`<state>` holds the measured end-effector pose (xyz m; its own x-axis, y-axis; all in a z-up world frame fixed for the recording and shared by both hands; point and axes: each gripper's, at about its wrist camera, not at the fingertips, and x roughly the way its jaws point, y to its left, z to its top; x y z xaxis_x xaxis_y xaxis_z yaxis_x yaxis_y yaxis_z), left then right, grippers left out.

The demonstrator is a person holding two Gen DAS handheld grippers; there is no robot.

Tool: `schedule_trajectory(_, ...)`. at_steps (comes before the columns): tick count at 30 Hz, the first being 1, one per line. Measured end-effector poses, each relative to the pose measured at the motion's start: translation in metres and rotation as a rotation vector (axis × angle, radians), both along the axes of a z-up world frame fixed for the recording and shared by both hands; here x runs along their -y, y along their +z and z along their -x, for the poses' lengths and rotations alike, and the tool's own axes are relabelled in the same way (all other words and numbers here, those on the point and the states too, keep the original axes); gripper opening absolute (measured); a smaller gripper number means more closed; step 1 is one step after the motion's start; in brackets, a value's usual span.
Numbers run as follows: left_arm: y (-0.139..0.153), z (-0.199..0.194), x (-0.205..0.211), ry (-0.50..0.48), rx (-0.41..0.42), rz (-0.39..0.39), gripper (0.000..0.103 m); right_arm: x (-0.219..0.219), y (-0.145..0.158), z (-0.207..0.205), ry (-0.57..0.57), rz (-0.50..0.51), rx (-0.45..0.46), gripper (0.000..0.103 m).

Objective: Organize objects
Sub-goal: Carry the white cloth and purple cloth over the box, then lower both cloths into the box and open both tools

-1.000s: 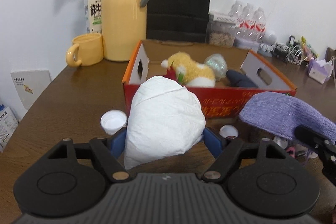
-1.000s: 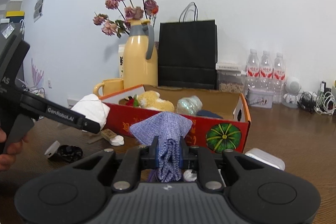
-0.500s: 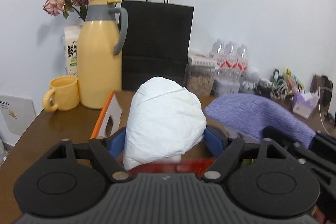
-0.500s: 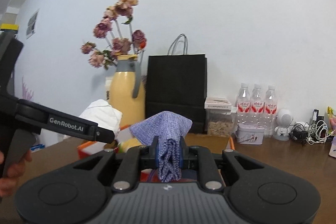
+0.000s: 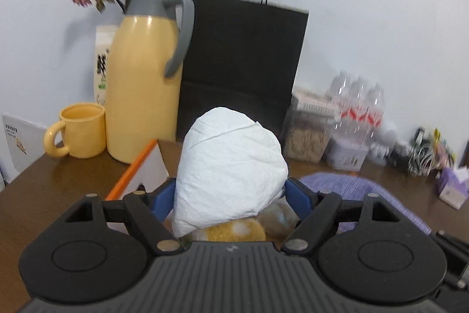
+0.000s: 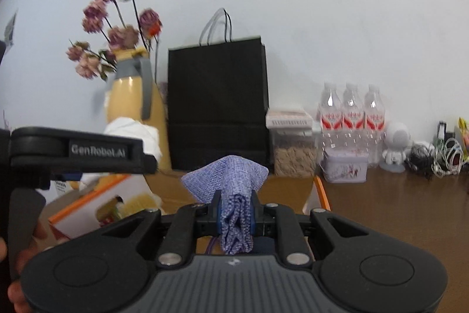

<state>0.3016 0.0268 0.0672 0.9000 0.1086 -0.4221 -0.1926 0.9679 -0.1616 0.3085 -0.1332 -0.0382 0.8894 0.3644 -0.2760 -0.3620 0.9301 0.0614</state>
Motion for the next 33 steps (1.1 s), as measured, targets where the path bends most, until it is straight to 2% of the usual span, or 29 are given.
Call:
schedule_trajectory(3, -0.007, -0.001, -0.001, -0.003, -0.015, -0.017, 0.080, 0.004, -0.007, -0.008, 0.003, -0.017, -0.034, 0.015)
schedule_trajectory(10, -0.009, 0.003, 0.000, -0.010, -0.004, -0.018, 0.083, 0.001, -0.012, -0.006, 0.003, 0.001, -0.047, 0.016)
schedule_trajectory(12, -0.009, 0.005, 0.001, -0.001, 0.003, -0.033, 0.093, 0.000, -0.014, -0.007, 0.003, 0.007, -0.059, 0.020)
schedule_trajectory(15, -0.008, 0.008, 0.003, 0.011, 0.017, -0.057, 0.102, 0.001, -0.016, -0.008, 0.007, 0.007, -0.076, 0.026)
schedule_trajectory(16, -0.008, 0.009, 0.002, 0.010, 0.022, -0.053, 0.103, 0.001, -0.016, -0.007, 0.006, 0.007, -0.078, 0.038)
schedule_trajectory(17, -0.007, 0.011, 0.002, 0.016, 0.025, -0.049, 0.103, 0.001, -0.016, -0.007, 0.006, 0.005, -0.078, 0.045)
schedule_trajectory(19, -0.006, 0.013, 0.001, 0.031, 0.027, -0.043, 0.103, 0.002, -0.014, -0.004, 0.004, 0.002, -0.064, 0.076)
schedule_trajectory(21, -0.006, 0.015, -0.001, 0.041, 0.031, -0.030, 0.103, 0.003, -0.013, -0.001, -0.001, 0.006, -0.051, 0.095)
schedule_trajectory(26, -0.007, 0.017, -0.001, 0.043, 0.025, -0.017, 0.103, 0.003, -0.009, 0.005, 0.005, 0.004, -0.030, 0.102)
schedule_trajectory(33, -0.006, 0.024, 0.001, 0.028, 0.044, -0.015, 0.103, 0.004, -0.006, 0.009, 0.001, 0.000, -0.016, 0.103)
